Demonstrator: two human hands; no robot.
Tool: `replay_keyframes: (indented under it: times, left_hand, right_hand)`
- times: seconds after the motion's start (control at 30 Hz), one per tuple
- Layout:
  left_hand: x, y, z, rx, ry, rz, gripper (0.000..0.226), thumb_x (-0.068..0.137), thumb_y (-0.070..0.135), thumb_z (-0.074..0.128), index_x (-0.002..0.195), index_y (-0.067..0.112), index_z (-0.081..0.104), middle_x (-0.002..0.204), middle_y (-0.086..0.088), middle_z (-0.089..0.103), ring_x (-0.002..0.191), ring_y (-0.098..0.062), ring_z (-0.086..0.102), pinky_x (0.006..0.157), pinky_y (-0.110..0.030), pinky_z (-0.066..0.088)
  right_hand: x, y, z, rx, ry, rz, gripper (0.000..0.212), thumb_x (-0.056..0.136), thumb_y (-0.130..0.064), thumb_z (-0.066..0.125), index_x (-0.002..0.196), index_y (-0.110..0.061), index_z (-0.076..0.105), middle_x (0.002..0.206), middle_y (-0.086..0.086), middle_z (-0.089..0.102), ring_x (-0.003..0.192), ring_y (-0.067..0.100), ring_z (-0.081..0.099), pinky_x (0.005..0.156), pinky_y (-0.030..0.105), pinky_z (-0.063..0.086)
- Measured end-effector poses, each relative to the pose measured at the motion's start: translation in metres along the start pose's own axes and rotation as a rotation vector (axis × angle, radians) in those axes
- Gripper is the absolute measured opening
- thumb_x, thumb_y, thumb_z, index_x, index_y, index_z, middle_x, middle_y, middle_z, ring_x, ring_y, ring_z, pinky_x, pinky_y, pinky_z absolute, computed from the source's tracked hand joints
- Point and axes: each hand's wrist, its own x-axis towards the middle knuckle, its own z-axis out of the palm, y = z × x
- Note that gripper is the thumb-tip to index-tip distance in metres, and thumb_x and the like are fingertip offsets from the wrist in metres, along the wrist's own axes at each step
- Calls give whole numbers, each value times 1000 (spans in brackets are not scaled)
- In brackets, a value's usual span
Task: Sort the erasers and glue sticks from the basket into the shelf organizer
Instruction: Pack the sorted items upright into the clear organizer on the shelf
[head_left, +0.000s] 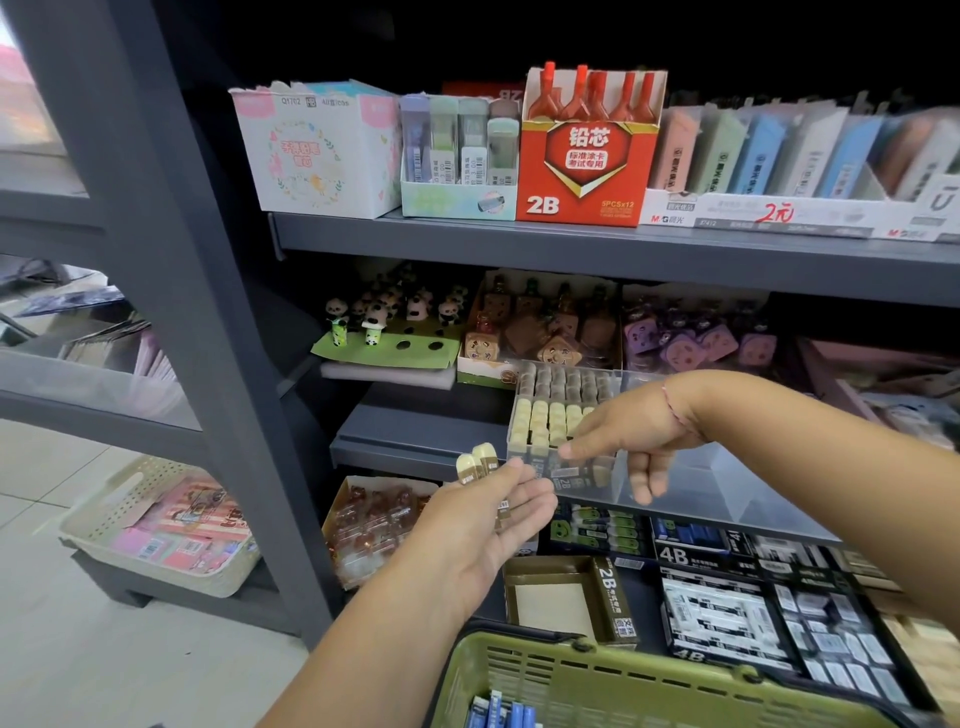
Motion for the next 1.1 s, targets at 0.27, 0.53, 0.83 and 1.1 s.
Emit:
replay_keyframes:
  times: [0.27, 0.53, 0.83, 1.1]
  left_hand:
    - [0, -1, 1, 8, 8, 0, 19, 92, 9, 60, 100, -8, 65, 89, -22, 73, 82, -26, 72, 68, -32, 60]
    - [0, -2, 0, 14, 16, 14, 20, 92, 10, 60, 101, -9, 65, 89, -22, 73, 77, -25, 73, 67, -31, 61]
    - [-9, 1, 5, 6, -119, -9, 20, 89, 2, 61, 107, -7, 64, 96, -24, 72, 91, -30, 72, 72, -33, 61]
    - [-22, 0, 11, 295, -349, 10, 21, 94, 14, 57, 114, 9, 63, 101, -9, 74, 80, -22, 73, 70, -28, 60]
  right_hand:
    - [-12, 5, -4, 405, 116, -129, 43, 98, -30, 48, 129, 0, 48, 125, 20, 59, 55, 13, 64, 53, 21, 54]
    - [-15, 4, 8, 532, 86, -128, 13, 98, -26, 49, 103, -15, 53, 125, 14, 54, 61, 16, 69, 59, 24, 58]
    - [-22, 0, 4, 374, 340, -175, 21, 94, -22, 58, 107, -6, 59, 104, 7, 68, 54, 12, 62, 50, 21, 50]
    - [-43, -11, 29, 210, 179, -556, 20, 85, -18, 69, 101, -7, 72, 74, -6, 64, 61, 4, 49, 56, 15, 39]
